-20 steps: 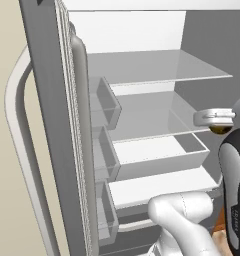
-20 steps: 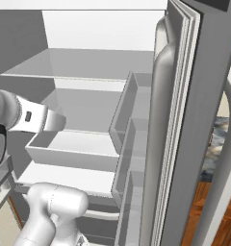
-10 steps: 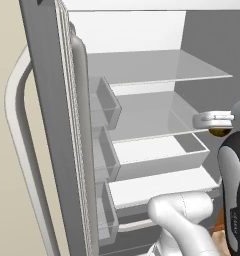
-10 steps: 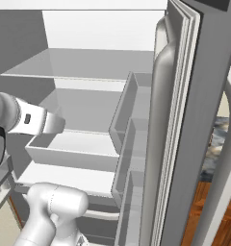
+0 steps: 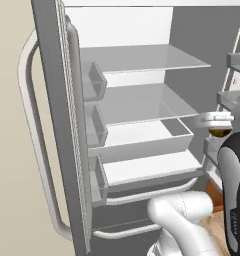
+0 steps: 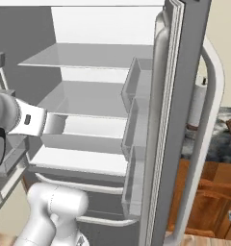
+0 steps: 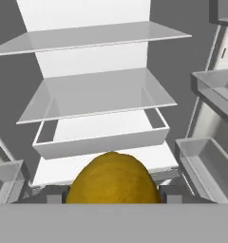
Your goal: Retrieve a lemon from the fridge and place it on the cutting board with the fish.
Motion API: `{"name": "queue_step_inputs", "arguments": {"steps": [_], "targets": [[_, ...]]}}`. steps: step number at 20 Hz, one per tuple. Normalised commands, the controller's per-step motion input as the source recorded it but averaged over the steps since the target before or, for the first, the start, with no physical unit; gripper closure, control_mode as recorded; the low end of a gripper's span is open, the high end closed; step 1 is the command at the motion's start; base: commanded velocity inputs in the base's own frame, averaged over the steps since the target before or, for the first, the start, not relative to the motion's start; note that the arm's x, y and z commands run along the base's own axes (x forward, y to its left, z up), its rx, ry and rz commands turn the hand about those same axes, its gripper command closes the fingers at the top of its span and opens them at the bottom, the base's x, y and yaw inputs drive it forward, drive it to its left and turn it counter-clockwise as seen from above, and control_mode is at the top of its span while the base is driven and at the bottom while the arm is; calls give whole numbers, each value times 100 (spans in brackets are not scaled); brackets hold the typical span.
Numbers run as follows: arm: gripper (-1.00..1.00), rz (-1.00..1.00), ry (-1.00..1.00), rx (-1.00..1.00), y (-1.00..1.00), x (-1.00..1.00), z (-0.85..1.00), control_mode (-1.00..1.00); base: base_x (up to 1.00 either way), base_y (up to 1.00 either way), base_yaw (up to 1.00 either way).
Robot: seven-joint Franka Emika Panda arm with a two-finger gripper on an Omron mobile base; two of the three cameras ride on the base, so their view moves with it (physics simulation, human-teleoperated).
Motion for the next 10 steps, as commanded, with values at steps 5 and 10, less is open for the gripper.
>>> {"name": "queue_step_inputs", "arguments": {"steps": [5, 10], "targets": [[100, 0, 0, 0, 0, 0, 0, 100, -76, 0, -3], [100, 0, 0, 0, 0, 0, 0, 100, -82, 0, -10]]}}
